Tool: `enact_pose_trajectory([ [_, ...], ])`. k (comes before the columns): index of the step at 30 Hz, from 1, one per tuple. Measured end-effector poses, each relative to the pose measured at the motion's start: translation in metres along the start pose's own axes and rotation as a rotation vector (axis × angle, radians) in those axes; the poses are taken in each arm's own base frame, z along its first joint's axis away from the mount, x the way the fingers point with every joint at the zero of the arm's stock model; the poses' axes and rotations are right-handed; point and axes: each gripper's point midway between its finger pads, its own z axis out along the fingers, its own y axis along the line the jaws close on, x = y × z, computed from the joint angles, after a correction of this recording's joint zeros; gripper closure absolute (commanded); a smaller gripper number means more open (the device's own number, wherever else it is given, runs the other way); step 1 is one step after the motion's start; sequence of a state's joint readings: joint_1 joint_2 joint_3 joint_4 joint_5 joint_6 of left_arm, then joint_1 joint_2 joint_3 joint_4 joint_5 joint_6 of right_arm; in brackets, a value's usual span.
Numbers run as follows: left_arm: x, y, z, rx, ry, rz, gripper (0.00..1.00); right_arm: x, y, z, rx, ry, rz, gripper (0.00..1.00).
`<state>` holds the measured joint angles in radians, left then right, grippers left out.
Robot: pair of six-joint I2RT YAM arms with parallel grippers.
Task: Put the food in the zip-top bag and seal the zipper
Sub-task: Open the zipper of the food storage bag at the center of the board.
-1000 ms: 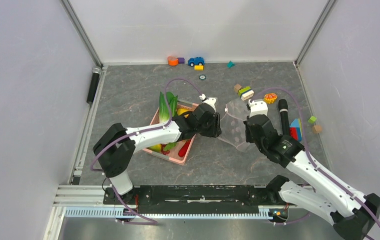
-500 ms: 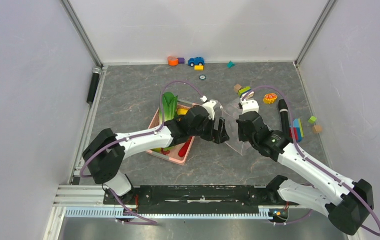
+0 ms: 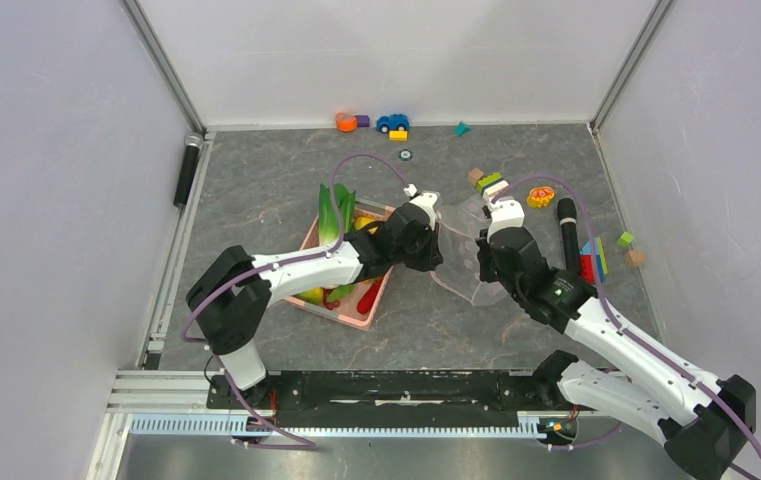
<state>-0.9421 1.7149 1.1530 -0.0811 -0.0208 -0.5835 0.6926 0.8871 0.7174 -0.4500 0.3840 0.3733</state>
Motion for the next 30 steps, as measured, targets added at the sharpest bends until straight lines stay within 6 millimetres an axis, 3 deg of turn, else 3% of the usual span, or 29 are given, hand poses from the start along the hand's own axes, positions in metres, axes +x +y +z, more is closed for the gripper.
enact_pose_trajectory([
  [2,0.003,-0.002,0.001,0.015,0.015,0.000,0.98,-0.001,-0.002,0.001,0.011,-0.005,-0.015,0.73],
  [5,0.008,-0.013,0.000,0.075,0.042,0.001,0.98,0.002,-0.009,0.009,0.054,0.013,-0.078,0.51],
  [9,0.009,-0.030,-0.002,0.169,0.054,0.005,0.98,0.011,-0.014,0.021,0.100,0.064,-0.150,0.43],
  [11,0.011,-0.035,-0.004,0.204,0.062,0.007,0.98,0.012,-0.016,0.025,0.114,0.078,-0.182,0.51],
  [13,0.012,-0.038,-0.004,0.224,0.070,0.008,0.98,0.010,-0.017,0.027,0.120,0.076,-0.200,0.79],
  [15,0.014,-0.040,-0.005,0.236,0.075,0.009,0.98,0.006,-0.019,0.027,0.137,0.066,-0.211,1.00],
  [18,0.015,-0.037,-0.005,0.228,0.074,0.011,0.98,-0.001,-0.027,0.023,0.191,0.063,-0.213,1.00],
  [23,0.009,-0.037,-0.004,0.218,0.060,0.025,0.98,-0.029,-0.051,-0.004,0.343,0.071,-0.194,1.00],
  [27,-0.022,-0.058,0.001,0.260,0.017,0.031,0.98,-0.046,-0.065,-0.033,0.414,0.080,-0.163,1.00],
  [30,-0.040,-0.061,0.004,0.249,-0.021,0.028,0.98,-0.044,-0.075,-0.052,0.438,0.100,-0.145,1.00],
])
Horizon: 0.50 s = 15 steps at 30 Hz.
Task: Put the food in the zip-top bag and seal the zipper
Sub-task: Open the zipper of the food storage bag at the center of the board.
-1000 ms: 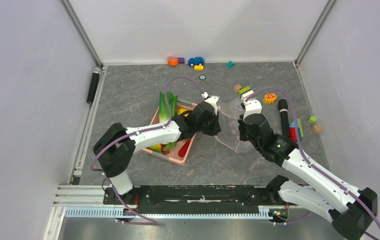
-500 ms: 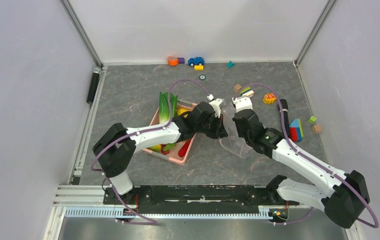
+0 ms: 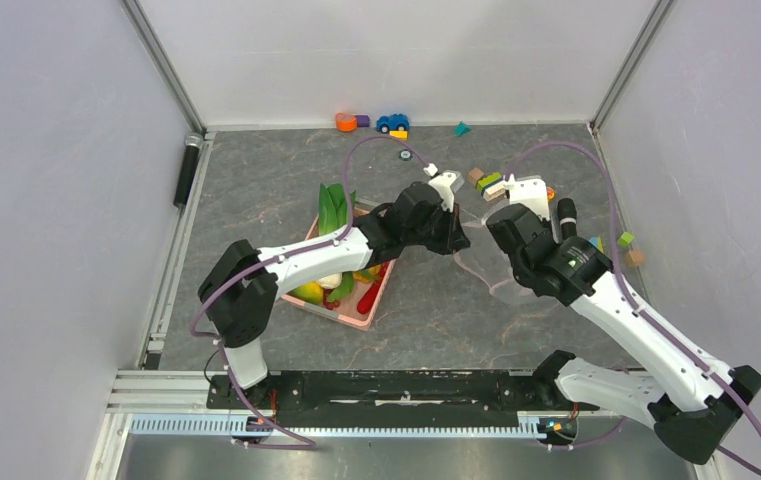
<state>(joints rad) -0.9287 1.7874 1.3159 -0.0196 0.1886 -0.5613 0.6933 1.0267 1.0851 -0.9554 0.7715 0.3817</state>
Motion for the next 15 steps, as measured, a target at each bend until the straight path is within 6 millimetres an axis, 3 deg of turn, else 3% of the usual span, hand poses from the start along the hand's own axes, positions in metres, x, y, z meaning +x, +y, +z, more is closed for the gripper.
enact_pose_trajectory([
  [3,-0.009,0.013,0.000,-0.082,-0.033,-0.004,0.98,0.013,-0.006,-0.006,0.000,0.043,-0.002,1.00],
  [10,-0.015,0.046,-0.006,-0.311,-0.077,0.005,0.95,0.039,0.014,0.001,-0.065,0.115,-0.011,1.00],
  [15,-0.004,0.066,-0.006,-0.389,-0.050,0.030,0.87,0.035,0.027,0.005,-0.108,0.100,0.002,1.00],
])
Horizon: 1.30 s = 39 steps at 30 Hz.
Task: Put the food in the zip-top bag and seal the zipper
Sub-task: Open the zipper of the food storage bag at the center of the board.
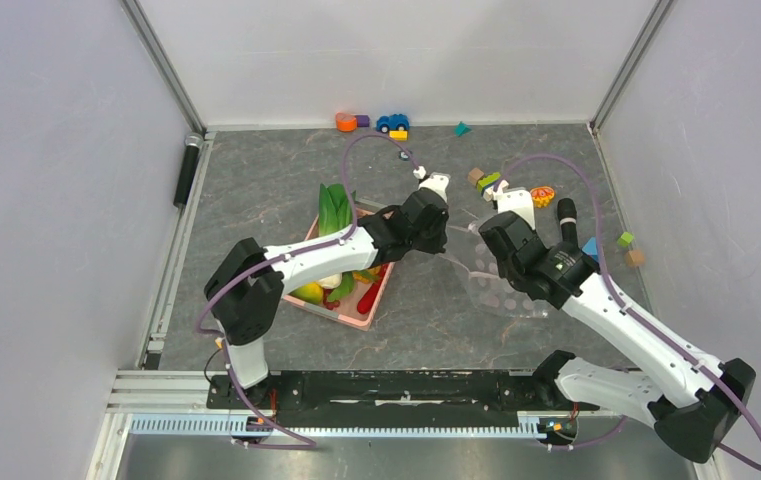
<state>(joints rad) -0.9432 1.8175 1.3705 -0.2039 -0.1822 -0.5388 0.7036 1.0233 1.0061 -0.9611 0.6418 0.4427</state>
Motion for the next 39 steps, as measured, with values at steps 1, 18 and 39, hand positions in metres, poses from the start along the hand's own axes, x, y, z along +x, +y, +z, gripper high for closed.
enact_pose_trajectory([
  [1,0.003,0.003,0.001,-0.003,0.007,0.008,0.86,-0.001,0.003,0.001,-0.012,-0.006,-0.001,1.00],
  [18,0.041,0.002,-0.020,0.190,0.151,0.036,0.33,-0.024,0.053,0.013,-0.274,-0.229,0.105,1.00],
  [39,-0.023,0.049,-0.091,-0.073,-0.022,0.092,0.00,-0.016,0.049,0.035,-0.175,-0.193,0.077,1.00],
])
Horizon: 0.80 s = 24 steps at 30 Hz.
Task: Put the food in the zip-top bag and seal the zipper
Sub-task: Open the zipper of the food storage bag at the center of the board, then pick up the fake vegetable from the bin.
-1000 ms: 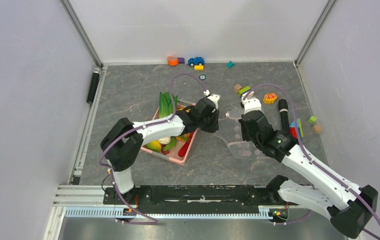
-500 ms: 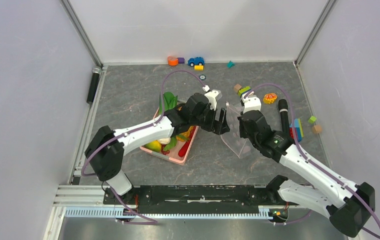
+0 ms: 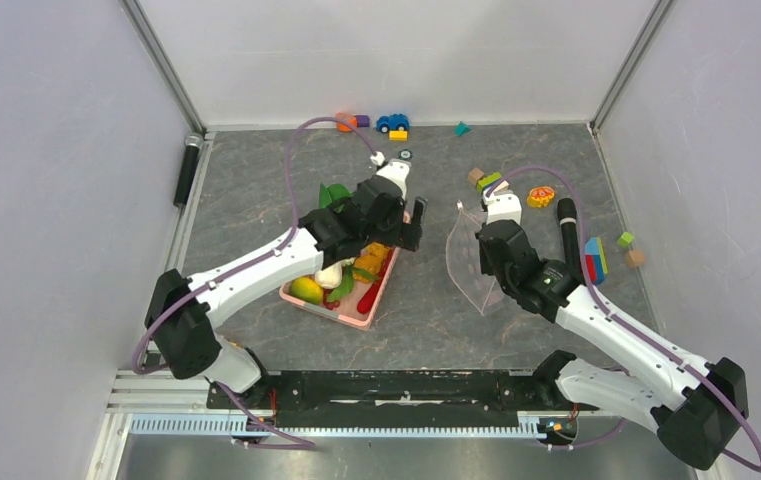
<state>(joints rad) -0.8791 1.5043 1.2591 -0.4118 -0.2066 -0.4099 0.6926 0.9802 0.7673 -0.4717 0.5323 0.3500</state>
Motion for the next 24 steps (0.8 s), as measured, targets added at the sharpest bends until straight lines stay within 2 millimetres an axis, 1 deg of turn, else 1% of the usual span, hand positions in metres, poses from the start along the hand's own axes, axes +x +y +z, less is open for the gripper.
enact_pose_trajectory([
  [2,-0.010,0.023,-0.004,-0.089,-0.014,0.017,0.00,0.001,0.000,0.000,0.001,0.002,-0.003,1.00],
  [4,-0.023,0.051,-0.009,-0.181,-0.019,0.012,0.00,0.004,-0.001,0.001,0.002,0.007,-0.010,1.00],
  [6,-0.039,0.079,-0.015,-0.272,-0.014,-0.017,0.00,0.008,-0.002,0.002,0.007,0.015,-0.017,1.00],
  [7,-0.050,0.092,-0.016,-0.310,-0.021,-0.036,0.00,0.010,-0.003,0.003,0.013,0.020,-0.021,1.00],
  [9,-0.068,0.113,-0.016,-0.370,-0.031,-0.067,0.00,0.013,-0.005,0.005,0.027,0.028,-0.028,1.00],
  [11,-0.075,0.131,-0.012,-0.421,-0.016,-0.083,0.00,0.016,-0.005,0.007,0.034,0.039,-0.035,1.00],
  [14,-0.070,0.144,0.002,-0.465,0.039,-0.084,0.00,0.018,-0.005,0.008,0.039,0.045,-0.040,1.00],
  [18,-0.046,0.161,0.023,-0.518,0.158,-0.074,0.00,0.018,-0.006,0.008,0.044,0.044,-0.040,1.00],
  [21,-0.028,0.172,0.028,-0.549,0.230,-0.069,0.00,0.017,-0.007,0.008,0.049,0.042,-0.041,1.00],
  [24,-0.021,0.179,0.029,-0.574,0.260,-0.067,0.00,0.017,-0.007,0.009,0.051,0.042,-0.041,1.00],
])
